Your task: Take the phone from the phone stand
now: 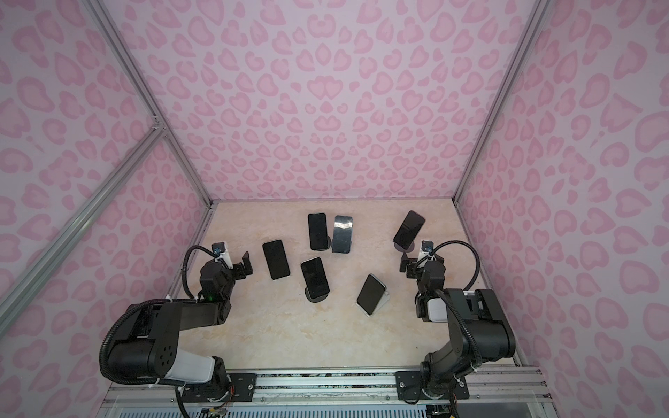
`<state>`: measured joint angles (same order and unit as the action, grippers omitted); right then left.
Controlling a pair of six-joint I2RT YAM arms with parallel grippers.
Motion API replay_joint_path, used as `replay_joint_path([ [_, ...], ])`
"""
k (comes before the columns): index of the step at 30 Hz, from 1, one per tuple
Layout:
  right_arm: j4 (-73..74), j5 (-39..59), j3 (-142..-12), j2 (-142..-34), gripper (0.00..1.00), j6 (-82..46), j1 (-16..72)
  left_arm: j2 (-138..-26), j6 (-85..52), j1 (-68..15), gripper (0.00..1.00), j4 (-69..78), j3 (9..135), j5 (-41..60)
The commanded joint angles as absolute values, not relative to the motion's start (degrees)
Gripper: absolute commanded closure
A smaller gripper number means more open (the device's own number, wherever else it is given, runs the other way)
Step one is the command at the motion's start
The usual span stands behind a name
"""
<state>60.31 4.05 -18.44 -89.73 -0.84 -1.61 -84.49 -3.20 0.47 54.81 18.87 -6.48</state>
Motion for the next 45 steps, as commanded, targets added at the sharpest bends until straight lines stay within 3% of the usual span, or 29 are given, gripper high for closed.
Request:
replay_joint_path([
  [1,60.5,3.5,-18.6,-89.9,0.0,-0.6,-1.6,-84.4,-3.0,0.5,0.03,55.9,19.0,-6.4],
  [45,60.6,2.5,-18.5,-90.0,0.0,-0.4,-1.0,-84.4,-3.0,0.4,0.03,55.9,19.0,-6.5],
])
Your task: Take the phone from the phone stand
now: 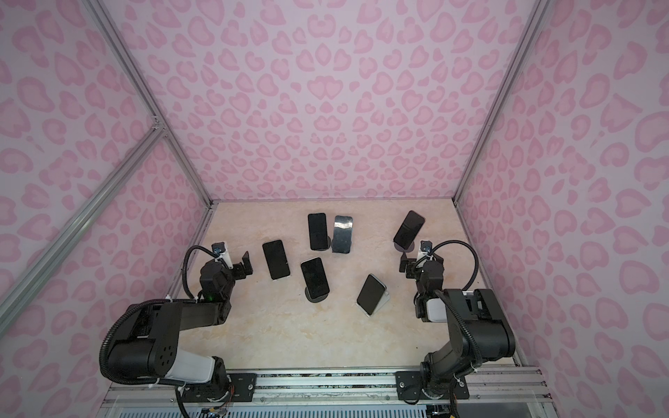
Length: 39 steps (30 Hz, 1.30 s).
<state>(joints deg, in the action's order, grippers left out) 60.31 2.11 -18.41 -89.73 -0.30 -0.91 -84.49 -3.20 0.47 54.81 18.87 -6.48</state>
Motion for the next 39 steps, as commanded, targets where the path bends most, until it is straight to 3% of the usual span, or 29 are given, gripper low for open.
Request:
replay_joint_path([
  [1,60.6,2.4,-18.5,-89.9,0.0,-0.3,-1.0,-84.3,-2.9,0.4,0.03,56.2,18.8,-6.5],
  [4,59.2,-0.4,-19.0,-88.8,0.0,-0.6,-0.3,-82.5,-2.8,0.2,0.03,52.8,20.2,-6.7],
  [11,30.6,-5.7,-30.1,-73.4,0.0,-2.4,0.9,-62.6,-7.2,-2.5,0.03,31.0,26.0,-9.6],
  [15,9.9,-19.8,-42.0,-64.6,0.0,-8.6,6.7,-50.5,-16.6,-3.1,0.03,17.4,32.8,-7.4],
  [17,-2.4,-21.7,-48.8,-61.6,0.0,-17.4,8.2,-46.0,-28.1,-3.1,0.03,6.1,39.3,-7.8],
  [20,-14.5,-15.9,-52.5,-56.3,0.0,-35.0,6.3,-41.5,-39.6,-2.8,0.02,-10.5,48.5,-2.8],
  [23,-0.6,6.4,-43.0,-48.4,0.0,-43.1,-1.8,-37.8,-42.5,-2.7,0.03,-7.2,47.9,3.7],
  [24,0.6,8.3,-41.6,-47.2,0.01,-44.0,-2.9,-37.2,-42.8,-2.7,0.02,-6.2,47.5,6.0],
  [27,-8.5,9.7,-47.3,-47.9,0.12,-37.5,-2.3,-38.2,-42.5,-2.7,0.01,-9.8,49.4,8.0],
  [31,-17.8,9.8,-52.5,-49.1,0.13,-32.1,0.5,-40.6,-42.2,-2.6,0.01,-12.2,49.4,9.2],
  [39,-26.9,-1.9,-54.5,-48.7,0.13,-27.1,11.5,-47.3,-43.7,-2.6,0.05,-12.6,49.7,13.7],
])
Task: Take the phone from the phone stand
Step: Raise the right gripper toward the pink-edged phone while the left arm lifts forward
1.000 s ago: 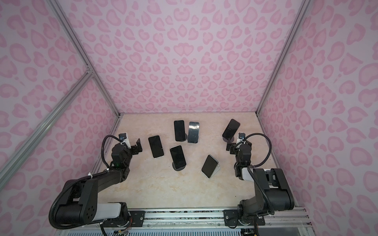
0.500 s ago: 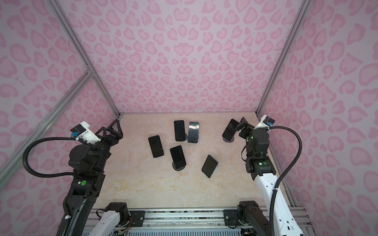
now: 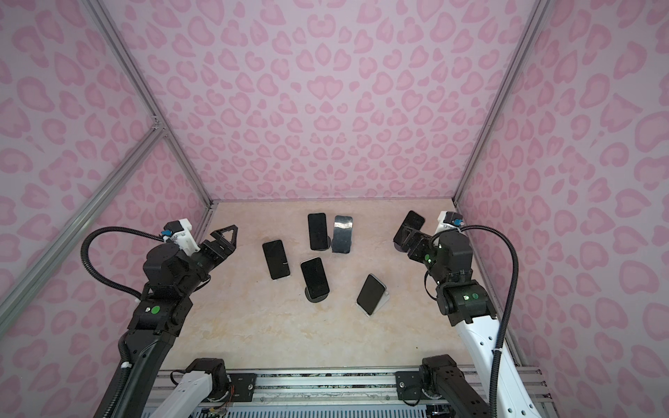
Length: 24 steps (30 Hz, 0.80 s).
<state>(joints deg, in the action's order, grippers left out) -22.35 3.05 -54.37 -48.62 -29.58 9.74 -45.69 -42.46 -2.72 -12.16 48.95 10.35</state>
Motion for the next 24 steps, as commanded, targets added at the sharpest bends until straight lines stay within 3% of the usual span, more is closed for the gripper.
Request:
replay_joint_path([
  [1,-27.6,-4.1,-54.4,-49.0,0.13,-27.0,12.4,-48.2,-44.1,-2.8,0.06,-12.3,49.5,15.0],
  [10,-25.9,-8.3,-50.5,-55.4,0.17,-27.7,11.2,-56.1,-47.2,-6.5,0.1,-8.5,49.1,19.5],
  [15,-22.4,0.3,-50.7,-63.5,0.17,-30.8,4.5,-58.6,-46.4,-7.8,0.12,-9.8,51.0,22.4],
  [24,-7.0,14.6,-47.9,-78.0,0.01,-36.0,-2.9,-57.7,-46.4,-8.6,0.11,-8.2,48.2,22.8],
])
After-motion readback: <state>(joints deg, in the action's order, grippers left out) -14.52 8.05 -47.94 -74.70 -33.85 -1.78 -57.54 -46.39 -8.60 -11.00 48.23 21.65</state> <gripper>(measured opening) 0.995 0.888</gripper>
